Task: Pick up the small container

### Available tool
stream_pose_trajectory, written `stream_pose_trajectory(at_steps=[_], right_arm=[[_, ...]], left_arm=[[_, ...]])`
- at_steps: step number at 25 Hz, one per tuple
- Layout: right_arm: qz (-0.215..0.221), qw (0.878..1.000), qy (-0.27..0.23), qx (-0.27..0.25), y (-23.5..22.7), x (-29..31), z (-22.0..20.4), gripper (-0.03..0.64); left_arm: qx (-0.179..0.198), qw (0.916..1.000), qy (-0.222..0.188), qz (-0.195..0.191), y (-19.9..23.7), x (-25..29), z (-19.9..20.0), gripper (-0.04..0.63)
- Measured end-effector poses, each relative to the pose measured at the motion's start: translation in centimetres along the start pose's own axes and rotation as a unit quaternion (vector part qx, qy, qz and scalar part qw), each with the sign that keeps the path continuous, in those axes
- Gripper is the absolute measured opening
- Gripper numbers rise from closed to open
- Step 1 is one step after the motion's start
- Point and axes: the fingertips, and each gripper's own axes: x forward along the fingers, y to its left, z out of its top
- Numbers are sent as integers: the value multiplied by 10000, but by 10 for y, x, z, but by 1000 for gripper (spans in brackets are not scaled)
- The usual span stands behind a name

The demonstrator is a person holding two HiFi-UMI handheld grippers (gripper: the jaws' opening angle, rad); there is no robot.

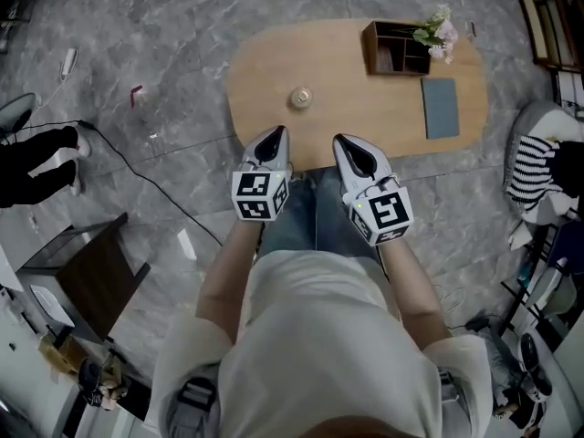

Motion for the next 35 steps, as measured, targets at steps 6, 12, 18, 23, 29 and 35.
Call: stream_pose_trajectory(at_steps=[6,12,18,23,29,35], right_arm=[[13,9995,288,153,-25,28,-38,-2],[-18,9986,442,293,-43,46,-67,-2],[-49,9971,573,490,-62,57,-95,-2],[-58,9958,698,593,-75,67,-115,-2],[-104,9935,820,782,-87,74,-138,-2],[-99,9918,894,908,-90,77,-153,-2]], left_arm=[[130,9998,101,57,15,47,-23,3],[433,9979,443,-159,24,91,-63,162],[985,9907,891,-300,35,143,-115,338],[1151,9891,911,-59,54,182,-130,376],[1326,9865,959,-72,63,214,-142,387],[1563,9830,958,-112,59,237,-152,387]])
